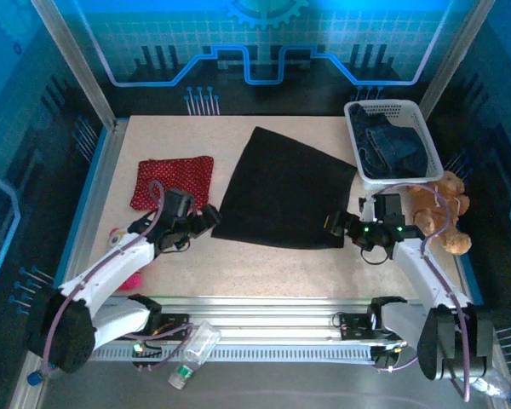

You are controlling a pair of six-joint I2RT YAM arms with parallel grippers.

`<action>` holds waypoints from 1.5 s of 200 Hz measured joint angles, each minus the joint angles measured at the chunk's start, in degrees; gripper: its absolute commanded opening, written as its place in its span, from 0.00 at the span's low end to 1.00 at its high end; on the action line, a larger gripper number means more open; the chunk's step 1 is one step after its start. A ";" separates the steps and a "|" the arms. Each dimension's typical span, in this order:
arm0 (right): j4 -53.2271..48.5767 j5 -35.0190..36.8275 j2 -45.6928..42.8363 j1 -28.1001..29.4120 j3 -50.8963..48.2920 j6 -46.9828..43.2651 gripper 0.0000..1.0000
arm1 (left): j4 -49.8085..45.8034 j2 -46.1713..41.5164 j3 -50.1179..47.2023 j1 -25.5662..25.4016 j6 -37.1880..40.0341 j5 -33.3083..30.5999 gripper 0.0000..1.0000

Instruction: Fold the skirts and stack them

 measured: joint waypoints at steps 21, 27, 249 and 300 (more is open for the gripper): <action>0.94 0.96 1.46 0.02 1.27 2.69 1.00 | 1.36 3.17 6.01 0.00 0.24 0.79 0.99; 1.53 1.11 2.54 0.04 1.66 3.67 1.00 | 1.95 5.20 7.85 0.00 0.33 1.53 0.99; 5.66 5.99 55.69 10.56 43.56 8.35 1.00 | 10.38 30.67 9.09 -6.43 -4.92 9.90 0.99; 6.08 4.83 59.43 11.19 48.72 8.66 1.00 | 9.73 27.43 7.74 -6.38 -6.49 9.44 0.99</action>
